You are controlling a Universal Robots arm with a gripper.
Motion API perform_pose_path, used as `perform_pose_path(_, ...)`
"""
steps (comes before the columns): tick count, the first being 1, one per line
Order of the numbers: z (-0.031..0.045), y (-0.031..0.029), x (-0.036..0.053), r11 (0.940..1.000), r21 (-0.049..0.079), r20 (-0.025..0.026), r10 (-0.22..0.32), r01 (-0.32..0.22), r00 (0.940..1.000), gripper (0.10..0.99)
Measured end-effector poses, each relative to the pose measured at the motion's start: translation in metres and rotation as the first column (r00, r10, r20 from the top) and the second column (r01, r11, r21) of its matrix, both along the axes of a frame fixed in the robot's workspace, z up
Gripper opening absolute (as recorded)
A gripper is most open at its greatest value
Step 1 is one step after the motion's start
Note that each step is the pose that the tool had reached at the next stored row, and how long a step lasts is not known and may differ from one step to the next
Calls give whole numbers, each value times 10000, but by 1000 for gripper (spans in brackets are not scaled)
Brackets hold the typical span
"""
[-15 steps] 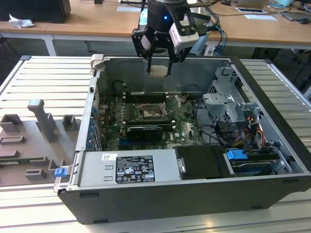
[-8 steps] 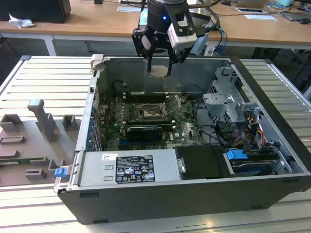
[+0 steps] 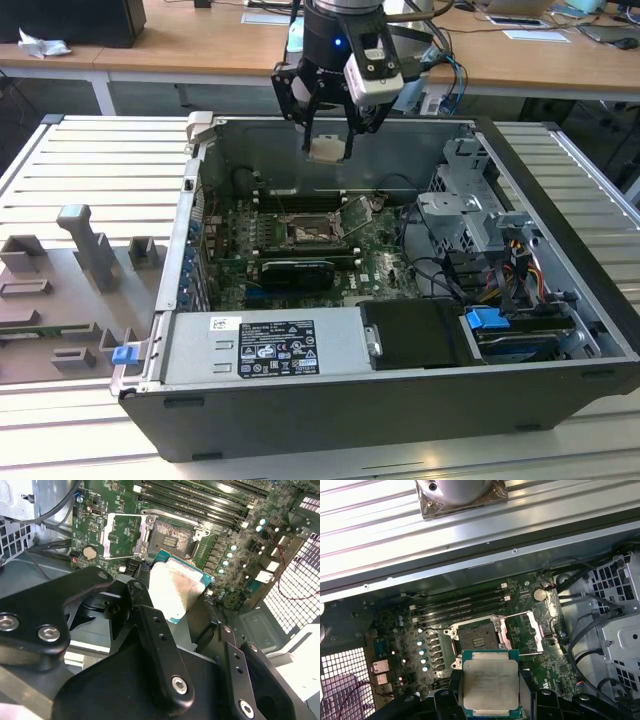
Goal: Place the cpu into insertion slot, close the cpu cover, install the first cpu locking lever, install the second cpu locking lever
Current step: 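Place the cpu into insertion slot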
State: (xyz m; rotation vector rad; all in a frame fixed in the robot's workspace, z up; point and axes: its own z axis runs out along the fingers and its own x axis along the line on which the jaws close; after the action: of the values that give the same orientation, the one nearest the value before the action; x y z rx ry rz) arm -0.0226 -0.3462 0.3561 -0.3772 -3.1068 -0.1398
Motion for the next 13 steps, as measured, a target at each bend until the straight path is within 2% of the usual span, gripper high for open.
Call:
perform_pose_path(7,-6,0,0,9991,-6,1,-434,434,9991,537)
perform_pose_path(13,-8,0,0,9945,-11,1,-1045,1045,9945,537)
